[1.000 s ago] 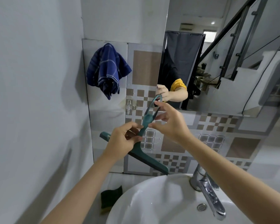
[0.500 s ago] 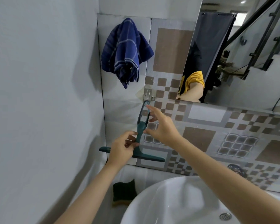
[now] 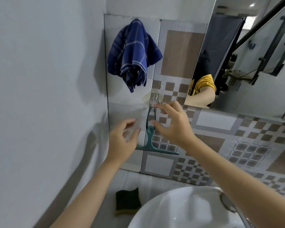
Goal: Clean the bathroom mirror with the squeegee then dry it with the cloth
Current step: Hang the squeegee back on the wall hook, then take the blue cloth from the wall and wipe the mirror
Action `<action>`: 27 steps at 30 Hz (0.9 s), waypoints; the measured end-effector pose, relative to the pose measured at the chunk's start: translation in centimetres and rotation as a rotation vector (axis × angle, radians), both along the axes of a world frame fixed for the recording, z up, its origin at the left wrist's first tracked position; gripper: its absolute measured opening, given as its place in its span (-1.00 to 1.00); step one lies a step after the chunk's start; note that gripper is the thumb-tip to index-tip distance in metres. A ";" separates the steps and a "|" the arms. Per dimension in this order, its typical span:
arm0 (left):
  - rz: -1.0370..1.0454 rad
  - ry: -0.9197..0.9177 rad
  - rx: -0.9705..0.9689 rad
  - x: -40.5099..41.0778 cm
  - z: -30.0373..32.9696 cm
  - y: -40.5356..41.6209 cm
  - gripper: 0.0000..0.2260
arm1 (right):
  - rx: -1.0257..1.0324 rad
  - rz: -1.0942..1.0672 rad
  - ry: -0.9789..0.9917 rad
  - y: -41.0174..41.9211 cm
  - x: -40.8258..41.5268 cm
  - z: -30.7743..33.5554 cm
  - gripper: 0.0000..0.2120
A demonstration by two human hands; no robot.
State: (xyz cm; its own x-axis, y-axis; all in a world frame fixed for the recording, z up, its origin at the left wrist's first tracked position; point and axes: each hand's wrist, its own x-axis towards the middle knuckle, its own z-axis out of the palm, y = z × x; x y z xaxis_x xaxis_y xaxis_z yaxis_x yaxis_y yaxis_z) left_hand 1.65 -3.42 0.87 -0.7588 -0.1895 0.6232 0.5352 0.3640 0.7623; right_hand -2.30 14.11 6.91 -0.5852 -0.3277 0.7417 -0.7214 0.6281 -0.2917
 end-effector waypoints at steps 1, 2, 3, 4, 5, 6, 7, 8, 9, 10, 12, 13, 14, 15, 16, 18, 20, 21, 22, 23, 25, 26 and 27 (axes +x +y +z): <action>0.039 0.105 0.031 0.1 2.3 -0.2 -0.78 | -0.066 0.012 0.074 -0.4 0.1 1.5 -0.59; 0.082 0.210 0.064 0.1 4.8 -0.3 -0.80 | -0.139 0.027 0.133 -0.8 0.1 3.1 -0.66; 0.129 0.306 0.101 0.2 7.3 -0.4 -0.82 | -0.212 0.042 0.178 -1.3 0.1 4.8 -0.71; 0.177 0.390 0.139 0.2 9.8 -0.6 -0.84 | -0.276 0.057 0.209 -1.8 0.1 6.6 -0.75; 0.224 0.454 0.170 0.0 12.0 -0.9 -0.86 | -0.325 0.072 0.229 -2.3 0.0 8.4 -0.78; 0.264 0.485 0.188 -0.3 14.1 -1.2 -0.88 | -0.358 0.085 0.233 -2.8 -0.2 10.1 -0.80; 0.290 0.473 0.188 -0.7 15.9 -1.5 -0.88 | -0.371 0.085 0.217 -3.3 -0.4 11.7 -0.80; 0.296 0.421 0.173 -1.3 17.5 -1.9 -0.87 | -0.364 0.073 0.178 -3.7 -0.6 13.0 -0.79; 0.284 0.344 0.147 -2.0 18.9 -2.4 -0.86 | -0.341 0.055 0.122 -4.2 -0.9 14.1 -0.77; 0.267 0.253 0.116 -2.7 19.9 -2.8 -0.84 | -0.314 0.033 0.059 -4.5 -1.3 15.0 -0.74; 0.225 0.093 0.056 -4.0 21.0 -3.5 -0.83 | -0.284 -0.006 -0.047 -5.1 -1.9 16.1 -0.72; 0.193 0.034 0.049 -4.5 21.3 -3.7 -0.84 | -0.285 -0.015 -0.093 -5.3 -2.2 16.5 -0.72; 0.160 -0.010 0.056 -4.7 21.5 -3.8 -0.86 | -0.294 -0.019 -0.135 -5.4 -2.3 16.9 -0.74; 0.137 -0.040 0.061 -4.9 21.6 -3.8 -0.88 | -0.306 -0.018 -0.174 -5.6 -2.5 17.1 -0.76; 0.127 -0.056 0.059 -5.0 21.7 -3.9 -0.87 | -0.313 -0.016 -0.206 -5.8 -2.6 17.4 -0.79; 0.101 -0.089 0.080 -5.1 22.0 -4.0 -0.81 | -0.320 -0.011 -0.248 -6.2 -2.7 17.9 -0.82; 0.048 -0.139 0.159 -5.0 22.3 -4.1 -0.81 | -0.358 0.013 -0.316 -6.4 -2.8 18.3 -0.84; 0.017 -0.159 0.202 -4.9 22.4 -4.2 -0.83 | -0.390 0.032 -0.357 -6.5 -2.8 18.5 -0.84; -0.020 -0.180 0.242 -4.8 22.5 -4.3 -0.84 | -0.419 0.047 -0.390 -6.4 -2.8 18.7 -0.84; -0.062 -0.203 0.277 -4.7 22.7 -4.4 -0.85 | -0.439 0.053 -0.415 -6.4 -2.7 18.9 -0.84; -0.132 -0.252 0.318 -4.2 23.3 -4.5 -0.87 | -0.468 0.063 -0.463 -6.2 -2.6 19.6 -0.85; -0.143 -0.271 0.315 -3.9 23.7 -4.6 -0.86 | -0.483 0.069 -0.485 -6.0 -2.4 20.1 -0.85; -0.139 -0.277 0.301 -3.6 24.2 -4.6 -0.86 | -0.496 0.076 -0.502 -5.9 -2.1 20.6 -0.85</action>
State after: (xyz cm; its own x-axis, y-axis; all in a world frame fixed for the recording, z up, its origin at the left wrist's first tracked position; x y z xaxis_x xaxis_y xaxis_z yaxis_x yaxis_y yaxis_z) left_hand -1.93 -8.05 25.07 -0.9207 -0.2164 0.3247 0.3234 0.0423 0.9453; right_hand -4.42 8.22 27.54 -0.8843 -0.0741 0.4609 -0.4615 0.2883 -0.8390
